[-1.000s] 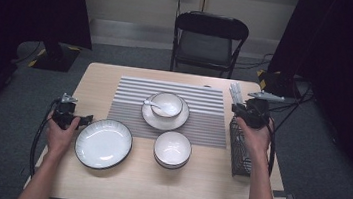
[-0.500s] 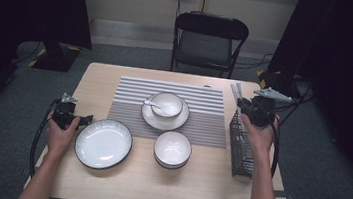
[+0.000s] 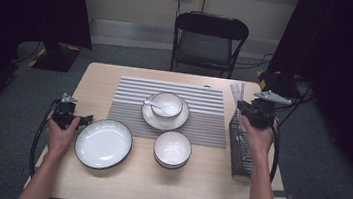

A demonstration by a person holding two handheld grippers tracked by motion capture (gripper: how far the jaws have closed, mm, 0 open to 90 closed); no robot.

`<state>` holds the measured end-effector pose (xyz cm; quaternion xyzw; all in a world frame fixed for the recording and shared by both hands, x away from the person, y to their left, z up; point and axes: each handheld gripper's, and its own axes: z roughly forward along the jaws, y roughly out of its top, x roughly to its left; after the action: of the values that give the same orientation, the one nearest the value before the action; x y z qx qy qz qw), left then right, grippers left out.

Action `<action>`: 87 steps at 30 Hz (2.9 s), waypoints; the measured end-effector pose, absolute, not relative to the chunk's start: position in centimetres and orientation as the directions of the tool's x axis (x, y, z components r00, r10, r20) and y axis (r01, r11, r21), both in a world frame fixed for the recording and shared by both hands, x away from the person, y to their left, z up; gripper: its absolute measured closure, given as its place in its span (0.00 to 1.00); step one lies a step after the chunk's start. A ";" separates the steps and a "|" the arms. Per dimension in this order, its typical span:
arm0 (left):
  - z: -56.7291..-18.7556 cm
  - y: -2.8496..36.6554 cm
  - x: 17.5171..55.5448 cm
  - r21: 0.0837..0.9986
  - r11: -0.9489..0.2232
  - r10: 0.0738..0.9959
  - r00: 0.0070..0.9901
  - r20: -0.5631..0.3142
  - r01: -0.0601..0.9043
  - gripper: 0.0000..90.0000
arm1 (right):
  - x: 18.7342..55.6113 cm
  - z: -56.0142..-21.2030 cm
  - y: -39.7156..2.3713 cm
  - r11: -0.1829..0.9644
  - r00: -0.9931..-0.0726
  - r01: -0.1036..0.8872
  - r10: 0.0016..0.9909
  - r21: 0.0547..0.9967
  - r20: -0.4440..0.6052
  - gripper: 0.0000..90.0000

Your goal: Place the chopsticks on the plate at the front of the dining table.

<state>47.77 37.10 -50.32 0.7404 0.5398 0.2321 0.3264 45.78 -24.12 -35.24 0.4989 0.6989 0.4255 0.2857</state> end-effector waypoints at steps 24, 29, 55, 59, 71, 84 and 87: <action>-50.3 37.1 47.8 0.734 -0.204 0.951 0.310 -0.008 0.647 0.12 | 46.0 -35.3 -24.0 0.177 -0.335 0.456 0.942 0.873 -0.016 0.95; -50.3 37.1 47.8 0.734 -0.205 0.950 0.311 -0.009 0.648 0.12 | 45.6 -35.0 -24.3 0.154 -0.332 0.432 0.943 0.888 -0.002 0.95; -50.3 37.1 47.8 0.733 -0.205 0.951 0.310 -0.008 0.648 0.12 | 44.5 -34.0 -24.6 0.104 -0.342 0.384 0.939 0.917 0.037 0.95; -50.3 37.1 47.8 0.733 -0.205 0.951 0.310 -0.008 0.649 0.12 | 44.5 -33.9 -24.6 0.103 -0.342 0.379 0.939 0.920 0.035 0.95; -50.3 37.1 47.8 0.734 -0.205 0.951 0.310 -0.008 0.648 0.12 | 44.2 -32.7 -24.5 0.102 -0.348 0.350 0.937 0.931 0.028 0.95; -50.3 37.1 47.8 0.734 -0.205 0.951 0.309 -0.008 0.648 0.12 | 43.8 -32.0 -24.5 0.098 -0.353 0.335 0.935 0.937 0.029 0.95; -50.3 37.1 47.8 0.734 -0.205 0.951 0.311 -0.008 0.647 0.12 | 43.8 -31.8 -24.4 0.098 -0.356 0.328 0.934 0.940 0.027 0.95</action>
<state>47.78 37.11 -50.32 0.7406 0.5393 0.2322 0.3267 43.80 -24.38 -31.76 0.4710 0.6698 0.4789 0.3165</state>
